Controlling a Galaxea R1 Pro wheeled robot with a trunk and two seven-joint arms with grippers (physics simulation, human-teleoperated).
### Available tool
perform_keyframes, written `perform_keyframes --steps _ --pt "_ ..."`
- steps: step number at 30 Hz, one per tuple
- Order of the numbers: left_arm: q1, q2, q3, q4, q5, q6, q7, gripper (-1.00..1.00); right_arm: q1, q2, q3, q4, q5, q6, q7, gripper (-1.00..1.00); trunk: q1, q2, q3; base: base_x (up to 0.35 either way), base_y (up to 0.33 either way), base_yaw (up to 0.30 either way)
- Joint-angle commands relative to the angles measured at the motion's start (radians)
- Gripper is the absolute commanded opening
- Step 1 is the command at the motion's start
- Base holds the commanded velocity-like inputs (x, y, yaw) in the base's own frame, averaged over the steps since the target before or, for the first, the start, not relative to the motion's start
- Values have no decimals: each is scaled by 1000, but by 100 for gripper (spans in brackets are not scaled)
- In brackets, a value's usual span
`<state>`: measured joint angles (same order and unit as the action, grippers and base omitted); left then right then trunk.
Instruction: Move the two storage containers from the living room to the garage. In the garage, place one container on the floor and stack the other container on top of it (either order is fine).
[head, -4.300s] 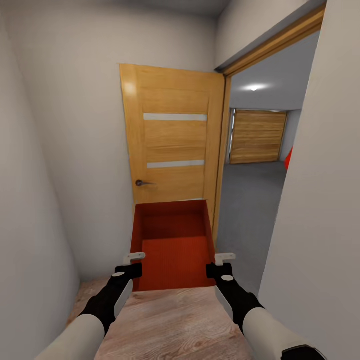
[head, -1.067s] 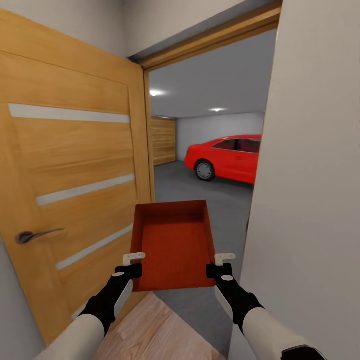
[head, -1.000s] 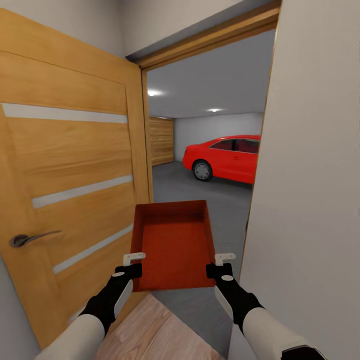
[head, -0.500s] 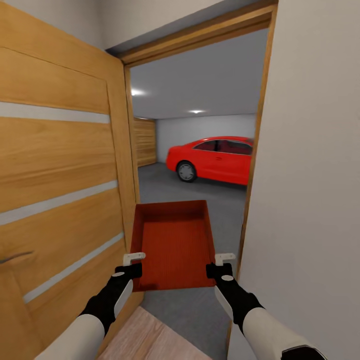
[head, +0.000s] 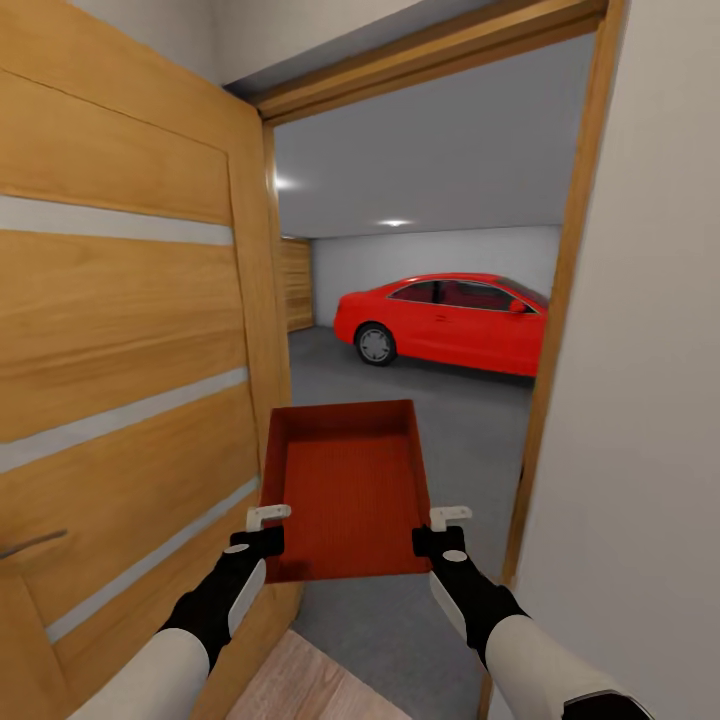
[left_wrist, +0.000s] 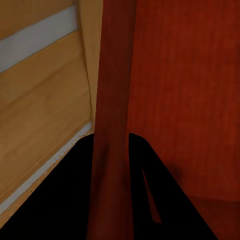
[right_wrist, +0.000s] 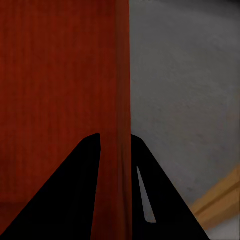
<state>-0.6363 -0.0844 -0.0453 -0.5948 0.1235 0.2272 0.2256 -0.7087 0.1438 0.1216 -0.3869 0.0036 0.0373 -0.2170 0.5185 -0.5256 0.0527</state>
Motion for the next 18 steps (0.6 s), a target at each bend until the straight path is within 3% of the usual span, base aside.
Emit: perform_keyframes --steps 1,5,18 --pt "0 2 12 -33 -7 1 9 -100 0 -6 -10 2 -2 3 -10 -100 1 -1 0 188 207 0" --pt "0 2 12 -33 -7 1 9 -100 0 -6 -10 2 -2 3 -11 -100 1 -1 0 175 184 -2" --pt "0 2 12 -34 -7 0 9 -100 0 -6 -11 2 -3 9 -12 -100 1 -1 4 117 100 -225"
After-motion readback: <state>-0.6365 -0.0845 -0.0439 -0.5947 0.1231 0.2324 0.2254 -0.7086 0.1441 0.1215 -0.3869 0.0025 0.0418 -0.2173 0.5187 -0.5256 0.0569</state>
